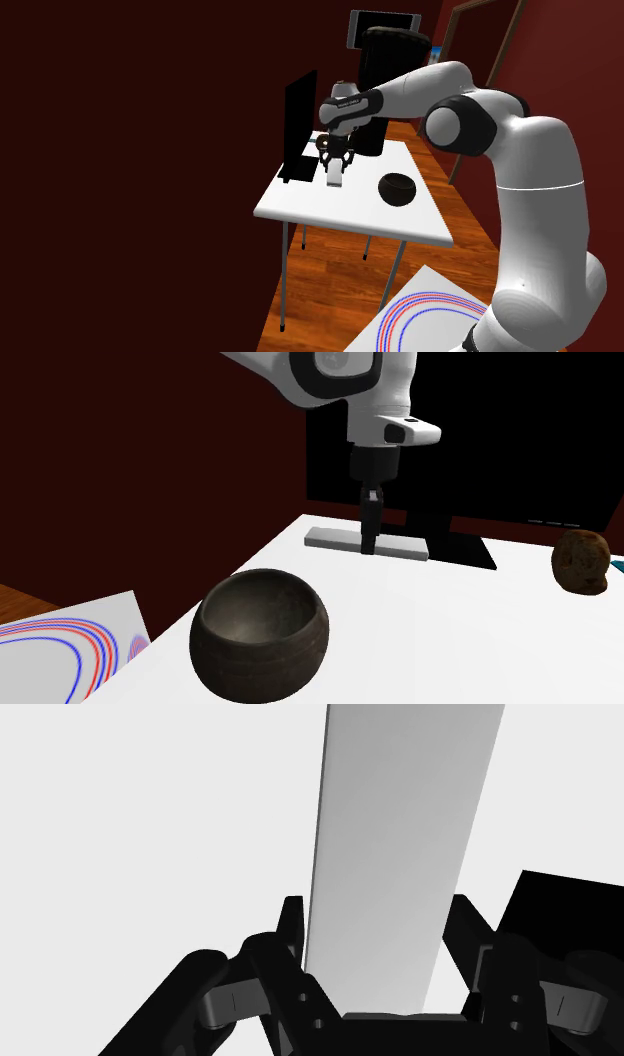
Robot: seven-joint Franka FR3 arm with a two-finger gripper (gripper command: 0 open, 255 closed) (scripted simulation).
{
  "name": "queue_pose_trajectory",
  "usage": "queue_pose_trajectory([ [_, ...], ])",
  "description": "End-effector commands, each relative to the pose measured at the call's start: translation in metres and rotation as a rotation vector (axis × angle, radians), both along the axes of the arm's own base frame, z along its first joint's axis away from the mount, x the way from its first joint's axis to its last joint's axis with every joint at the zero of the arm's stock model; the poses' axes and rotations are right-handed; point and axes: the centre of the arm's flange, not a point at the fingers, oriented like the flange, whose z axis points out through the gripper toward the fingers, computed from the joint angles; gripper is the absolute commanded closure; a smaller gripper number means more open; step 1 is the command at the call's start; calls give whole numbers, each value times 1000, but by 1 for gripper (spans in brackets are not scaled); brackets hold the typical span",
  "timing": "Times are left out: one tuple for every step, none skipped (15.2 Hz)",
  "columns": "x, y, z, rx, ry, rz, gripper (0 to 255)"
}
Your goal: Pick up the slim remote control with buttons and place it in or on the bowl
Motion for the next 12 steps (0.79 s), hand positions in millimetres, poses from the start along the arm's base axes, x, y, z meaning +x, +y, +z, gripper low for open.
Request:
queue_pose_trajectory([
  [0, 0, 10, 0, 0, 0, 255],
  [0, 0, 16, 0, 0, 0, 255],
  [0, 0, 21, 0, 0, 0, 255],
  [0, 0, 26, 0, 0, 0, 255],
  [0, 0, 32, 0, 0, 0, 255],
  [0, 0, 37, 0, 0, 0, 255],
  [0, 0, 42, 0, 0, 0, 255],
  [0, 0, 47, 0, 0, 0, 255],
  [0, 0, 53, 0, 0, 0, 255],
  [0, 0, 58, 0, 0, 0, 255],
  [0, 0, 63, 0, 0, 0, 255],
  [0, 0, 69, 0, 0, 0, 255],
])
